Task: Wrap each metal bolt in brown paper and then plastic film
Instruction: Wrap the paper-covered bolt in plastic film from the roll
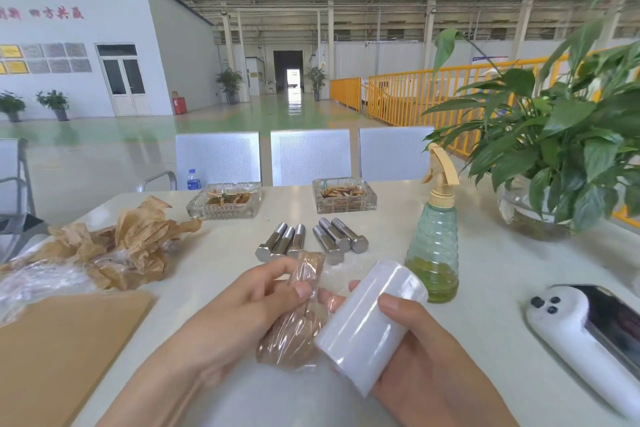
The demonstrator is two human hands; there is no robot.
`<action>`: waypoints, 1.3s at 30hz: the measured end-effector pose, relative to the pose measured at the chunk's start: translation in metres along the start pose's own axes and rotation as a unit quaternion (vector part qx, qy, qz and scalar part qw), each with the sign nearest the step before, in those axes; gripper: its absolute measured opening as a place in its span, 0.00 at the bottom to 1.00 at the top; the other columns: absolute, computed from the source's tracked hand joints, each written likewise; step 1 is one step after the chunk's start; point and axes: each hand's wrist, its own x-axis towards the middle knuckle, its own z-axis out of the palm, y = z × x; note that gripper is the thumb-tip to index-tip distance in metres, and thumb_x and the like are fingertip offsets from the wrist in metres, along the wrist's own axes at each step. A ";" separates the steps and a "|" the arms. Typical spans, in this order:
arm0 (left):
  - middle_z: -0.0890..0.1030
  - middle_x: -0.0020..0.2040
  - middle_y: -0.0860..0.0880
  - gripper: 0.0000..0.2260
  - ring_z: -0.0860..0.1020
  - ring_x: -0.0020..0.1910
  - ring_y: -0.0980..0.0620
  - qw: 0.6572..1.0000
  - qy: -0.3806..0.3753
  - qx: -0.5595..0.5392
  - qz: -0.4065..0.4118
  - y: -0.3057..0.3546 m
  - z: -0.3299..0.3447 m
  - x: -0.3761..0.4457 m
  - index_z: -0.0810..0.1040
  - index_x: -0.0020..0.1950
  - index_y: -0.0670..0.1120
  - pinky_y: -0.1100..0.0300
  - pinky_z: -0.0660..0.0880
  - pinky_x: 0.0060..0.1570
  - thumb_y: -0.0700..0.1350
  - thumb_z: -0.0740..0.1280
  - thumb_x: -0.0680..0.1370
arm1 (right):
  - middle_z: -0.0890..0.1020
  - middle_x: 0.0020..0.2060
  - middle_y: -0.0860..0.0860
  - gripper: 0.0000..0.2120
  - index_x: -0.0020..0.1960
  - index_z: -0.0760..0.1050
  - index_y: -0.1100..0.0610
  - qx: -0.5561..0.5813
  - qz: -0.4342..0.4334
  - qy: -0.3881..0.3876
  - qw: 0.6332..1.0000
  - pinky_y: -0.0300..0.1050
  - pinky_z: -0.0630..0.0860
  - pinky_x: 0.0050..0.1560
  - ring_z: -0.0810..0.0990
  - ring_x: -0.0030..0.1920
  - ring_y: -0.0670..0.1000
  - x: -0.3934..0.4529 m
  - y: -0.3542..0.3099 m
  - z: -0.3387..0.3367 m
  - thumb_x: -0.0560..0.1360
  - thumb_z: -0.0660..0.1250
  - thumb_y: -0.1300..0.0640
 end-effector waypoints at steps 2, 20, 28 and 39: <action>0.84 0.41 0.39 0.05 0.77 0.35 0.47 0.990 0.058 0.114 0.067 -0.004 0.003 0.004 0.80 0.57 0.49 0.57 0.73 0.33 0.47 0.68 0.83 | 0.85 0.55 0.62 0.35 0.53 0.86 0.59 0.010 -0.001 0.005 1.000 0.55 0.83 0.50 0.86 0.54 0.60 0.001 0.000 -0.003 0.46 0.87 0.53; 0.78 0.33 0.50 0.17 0.73 0.29 0.54 0.974 0.180 0.107 0.088 -0.006 0.022 0.011 0.74 0.42 0.44 0.65 0.69 0.29 0.53 0.59 0.85 | 0.82 0.63 0.60 0.28 0.59 0.83 0.56 0.009 0.022 -0.032 0.999 0.61 0.80 0.58 0.82 0.62 0.61 -0.005 0.003 0.007 0.61 0.83 0.52; 0.86 0.45 0.44 0.14 0.83 0.44 0.41 0.966 0.214 0.111 0.095 -0.012 0.027 0.015 0.78 0.53 0.47 0.48 0.76 0.46 0.56 0.59 0.84 | 0.82 0.63 0.60 0.35 0.68 0.77 0.57 -0.020 0.037 0.024 0.999 0.57 0.82 0.50 0.83 0.61 0.62 -0.005 0.006 0.014 0.63 0.80 0.51; 0.78 0.32 0.53 0.11 0.75 0.32 0.55 0.918 0.279 0.235 0.157 -0.015 0.026 0.015 0.76 0.48 0.54 0.53 0.71 0.37 0.57 0.59 0.83 | 0.82 0.46 0.61 0.17 0.72 0.65 0.68 -0.307 -0.078 0.156 0.936 0.27 0.70 0.23 0.83 0.49 0.46 -0.020 -0.007 0.047 0.85 0.53 0.62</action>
